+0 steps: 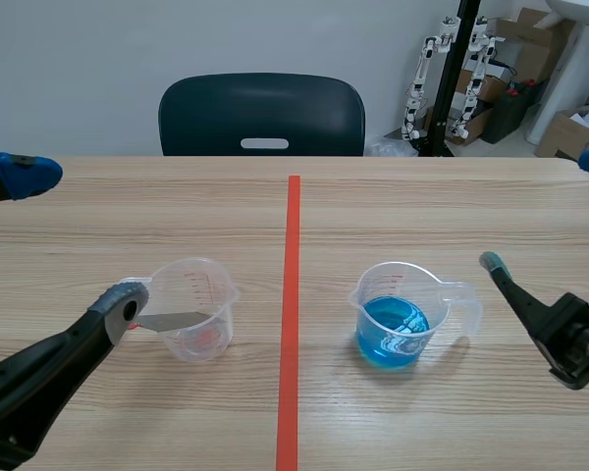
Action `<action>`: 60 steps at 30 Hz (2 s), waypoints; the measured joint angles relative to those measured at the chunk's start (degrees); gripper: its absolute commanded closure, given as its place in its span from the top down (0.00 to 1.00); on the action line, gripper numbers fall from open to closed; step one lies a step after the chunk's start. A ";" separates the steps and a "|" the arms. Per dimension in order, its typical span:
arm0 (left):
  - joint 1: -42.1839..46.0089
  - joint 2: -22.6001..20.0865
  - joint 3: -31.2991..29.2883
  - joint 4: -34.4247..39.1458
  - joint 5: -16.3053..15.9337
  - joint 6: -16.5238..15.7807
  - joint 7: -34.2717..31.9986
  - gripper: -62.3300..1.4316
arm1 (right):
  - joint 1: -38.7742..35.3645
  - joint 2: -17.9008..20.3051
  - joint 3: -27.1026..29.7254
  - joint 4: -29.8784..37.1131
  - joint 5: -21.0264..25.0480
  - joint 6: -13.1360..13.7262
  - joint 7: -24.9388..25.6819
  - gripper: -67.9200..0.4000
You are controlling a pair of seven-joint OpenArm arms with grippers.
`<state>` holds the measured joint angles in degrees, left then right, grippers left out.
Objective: Do the redox reaction experiment. lift the metal plate out of the left beaker
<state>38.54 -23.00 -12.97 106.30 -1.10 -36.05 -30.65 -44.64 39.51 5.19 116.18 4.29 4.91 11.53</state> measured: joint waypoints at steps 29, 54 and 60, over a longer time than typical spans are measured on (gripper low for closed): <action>0.00 0.00 0.00 0.00 0.00 0.02 0.00 1.00 | 0.00 0.00 0.00 0.00 0.00 0.00 -1.95 0.90; 2.49 0.00 0.00 0.00 -0.02 0.00 0.02 1.00 | 13.92 10.84 -11.02 -5.49 0.37 5.90 1.99 0.90; 7.41 2.29 0.00 -0.72 -0.33 0.20 -9.07 1.00 | 22.08 10.80 -20.44 -14.01 0.35 6.32 5.18 0.90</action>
<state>45.95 -20.71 -12.97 105.58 -1.43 -35.86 -39.72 -22.57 50.30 -15.25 102.17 4.64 11.22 16.71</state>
